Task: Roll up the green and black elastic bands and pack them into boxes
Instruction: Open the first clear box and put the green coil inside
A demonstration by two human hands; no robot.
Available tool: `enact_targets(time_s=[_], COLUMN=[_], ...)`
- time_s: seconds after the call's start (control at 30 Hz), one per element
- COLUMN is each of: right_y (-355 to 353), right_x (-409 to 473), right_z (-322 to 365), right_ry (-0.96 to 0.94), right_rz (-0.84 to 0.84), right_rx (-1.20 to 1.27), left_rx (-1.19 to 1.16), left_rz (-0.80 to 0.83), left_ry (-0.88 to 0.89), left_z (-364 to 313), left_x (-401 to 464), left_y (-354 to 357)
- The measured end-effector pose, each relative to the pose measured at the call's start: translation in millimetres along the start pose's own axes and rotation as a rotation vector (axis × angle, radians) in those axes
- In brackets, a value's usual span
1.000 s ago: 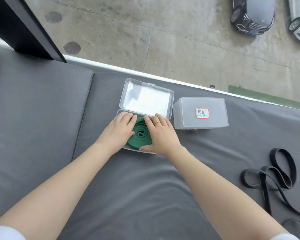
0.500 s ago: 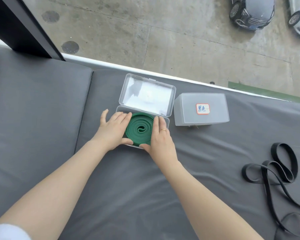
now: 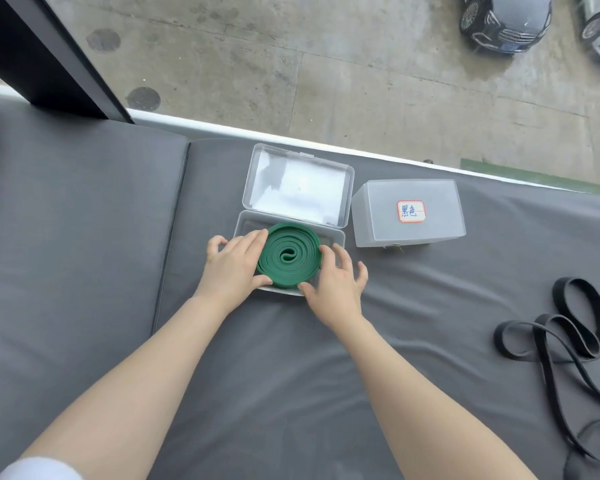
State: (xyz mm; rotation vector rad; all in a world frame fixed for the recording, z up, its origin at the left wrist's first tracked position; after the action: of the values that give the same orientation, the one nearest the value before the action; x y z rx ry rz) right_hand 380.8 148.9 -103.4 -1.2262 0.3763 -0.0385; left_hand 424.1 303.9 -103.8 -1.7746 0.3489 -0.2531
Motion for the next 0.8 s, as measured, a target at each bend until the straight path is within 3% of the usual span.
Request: enact_targets(time_s=[0.07,0.13,0.2,0.27,0.33,0.4,0.63,0.73,0.8], right_y=[-3.9,-13.6,-20.4,-14.0,0.4,11.2,15.1,-9.2,-4.5], right_x=[1.7,6.5,9.2,7.7,6.3,7.5,8.8,8.9,3.5], right_z=[2.7,5.6,4.1,-8.3,-18.6,-18.2,-20.2,5.1,23.9], right_ry=[-0.040,-0.098,-0.029,0.203,0.458,0.512,0.398,-0.025,-0.269], right_rz=[0.049,-0.033,-0.110,-0.040,0.101,0.181,0.072,-0.245,-0.284], right_rx=[-0.018,-0.154,-0.210,-0.024,0.326,0.411,0.269,-0.109,-0.141], left_rx=[-0.036,-0.063,-0.146,-0.200,-0.129,-0.077,0.158,0.163,0.177], left_rz=[0.083,0.148,0.174,0.171,0.163,0.157,0.194,0.042,0.067], left_ry=[-0.031,-0.044,-0.064,-0.083,-0.072,-0.075,-0.043,0.002,0.016], left_z=[-2.8,-1.6,2.6,5.4,4.6,1.3,-1.2,1.4,1.3], left_x=[5.8,12.0,14.9,14.3,12.2,12.4,10.9,5.9,3.7], left_y=[1.0,1.1,0.6,-0.5,0.7,2.3,15.4,12.1,11.2])
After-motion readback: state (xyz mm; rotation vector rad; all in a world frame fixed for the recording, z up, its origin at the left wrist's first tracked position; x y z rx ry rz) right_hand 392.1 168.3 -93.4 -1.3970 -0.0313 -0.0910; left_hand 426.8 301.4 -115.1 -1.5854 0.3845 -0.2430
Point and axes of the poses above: each hand's wrist, its own x-axis towards the middle knuckle, its own y-axis out of the palm, z = x × y, the point moved 6 cm from there along x, towards the middle knuckle, and after that the axes turned 11 degrees about -z, right-handed, at the moved point
